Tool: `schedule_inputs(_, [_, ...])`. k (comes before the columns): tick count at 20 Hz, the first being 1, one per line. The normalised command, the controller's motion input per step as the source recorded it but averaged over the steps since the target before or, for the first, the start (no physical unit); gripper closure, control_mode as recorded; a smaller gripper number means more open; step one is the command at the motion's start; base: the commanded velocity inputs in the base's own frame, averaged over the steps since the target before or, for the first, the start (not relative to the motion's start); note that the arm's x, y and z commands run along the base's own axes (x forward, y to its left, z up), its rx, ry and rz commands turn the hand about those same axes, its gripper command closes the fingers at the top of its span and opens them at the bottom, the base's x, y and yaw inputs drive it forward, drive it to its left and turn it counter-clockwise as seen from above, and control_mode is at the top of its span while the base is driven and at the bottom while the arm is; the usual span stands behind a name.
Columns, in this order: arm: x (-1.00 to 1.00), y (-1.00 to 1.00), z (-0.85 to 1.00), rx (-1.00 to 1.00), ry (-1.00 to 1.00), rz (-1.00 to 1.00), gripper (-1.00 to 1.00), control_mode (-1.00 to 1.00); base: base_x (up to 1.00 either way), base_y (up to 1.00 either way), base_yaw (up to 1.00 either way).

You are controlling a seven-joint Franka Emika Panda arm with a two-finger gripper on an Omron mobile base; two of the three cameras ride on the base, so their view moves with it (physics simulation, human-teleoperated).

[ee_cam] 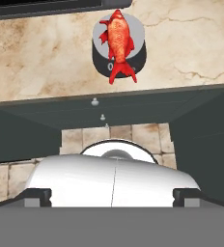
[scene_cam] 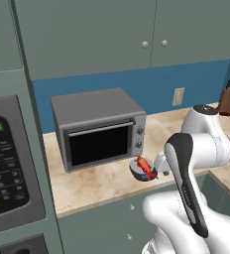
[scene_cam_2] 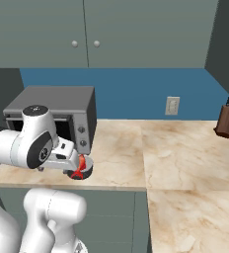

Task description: Take the fish from the fridge and place it on the digital scale on the counter by the fridge. Wait a few seconds for a reading, then move it to the plate on the dining counter.

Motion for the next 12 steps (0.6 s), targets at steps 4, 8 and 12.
schedule_inputs(4, [0.0,0.0,0.0,0.0,0.0,0.0,-1.0,-1.0,0.0,0.0,0.0])
schedule_inputs(8, [0.0,0.0,0.0,0.0,0.0,0.0,-1.0,-1.0,0.0,0.0,0.0])
schedule_inputs(12, [0.0,0.0,0.0,0.0,0.0,0.0,-1.0,-1.0,0.0,0.0,0.0])
